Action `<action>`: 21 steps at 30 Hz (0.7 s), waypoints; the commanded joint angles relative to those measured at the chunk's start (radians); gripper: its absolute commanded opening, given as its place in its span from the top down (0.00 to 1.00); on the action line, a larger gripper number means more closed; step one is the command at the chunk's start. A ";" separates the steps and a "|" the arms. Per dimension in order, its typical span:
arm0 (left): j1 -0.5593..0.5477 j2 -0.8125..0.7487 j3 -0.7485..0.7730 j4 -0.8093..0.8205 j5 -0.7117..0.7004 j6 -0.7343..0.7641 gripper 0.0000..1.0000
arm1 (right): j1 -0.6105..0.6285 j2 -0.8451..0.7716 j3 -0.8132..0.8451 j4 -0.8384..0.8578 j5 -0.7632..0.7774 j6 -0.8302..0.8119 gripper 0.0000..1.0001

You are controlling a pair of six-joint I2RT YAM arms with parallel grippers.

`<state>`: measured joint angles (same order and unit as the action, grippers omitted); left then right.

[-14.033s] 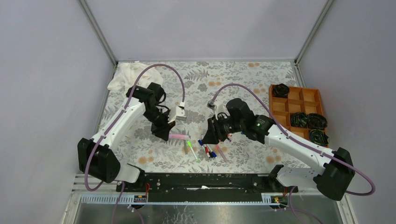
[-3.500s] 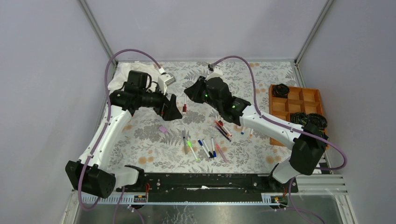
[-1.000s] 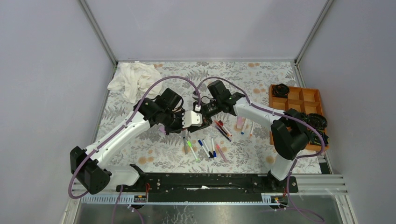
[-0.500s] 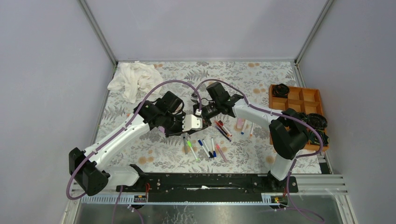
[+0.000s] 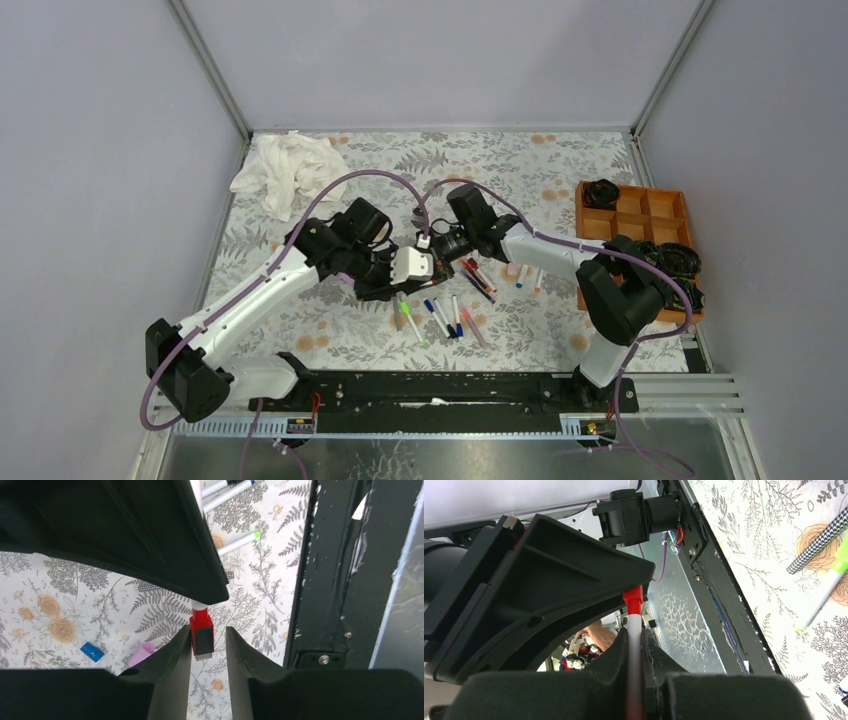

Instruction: Open the pen caps

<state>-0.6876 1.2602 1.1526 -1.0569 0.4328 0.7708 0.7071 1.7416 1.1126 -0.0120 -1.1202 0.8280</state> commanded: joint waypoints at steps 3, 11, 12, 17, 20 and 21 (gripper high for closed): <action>-0.007 -0.065 -0.008 0.070 0.078 -0.029 0.58 | 0.006 -0.059 -0.011 0.075 -0.004 0.027 1.00; -0.006 -0.077 -0.027 0.071 0.094 -0.031 0.58 | 0.006 -0.087 -0.048 0.142 0.009 0.074 1.00; -0.006 -0.077 -0.032 0.071 0.094 -0.030 0.58 | 0.006 -0.088 -0.054 0.166 0.005 0.090 1.00; -0.006 -0.094 -0.055 0.104 0.072 -0.031 0.58 | 0.006 -0.092 -0.063 0.203 -0.004 0.116 1.00; -0.006 -0.099 -0.060 0.119 0.081 -0.036 0.57 | 0.006 -0.097 -0.068 0.220 -0.006 0.129 1.00; -0.006 -0.097 -0.062 0.122 0.085 -0.038 0.57 | 0.006 -0.098 -0.069 0.226 -0.006 0.133 1.00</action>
<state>-0.6876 1.1790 1.1080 -0.9825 0.4911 0.7494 0.7082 1.6947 1.0428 0.1329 -1.1168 0.9253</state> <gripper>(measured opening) 0.425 0.121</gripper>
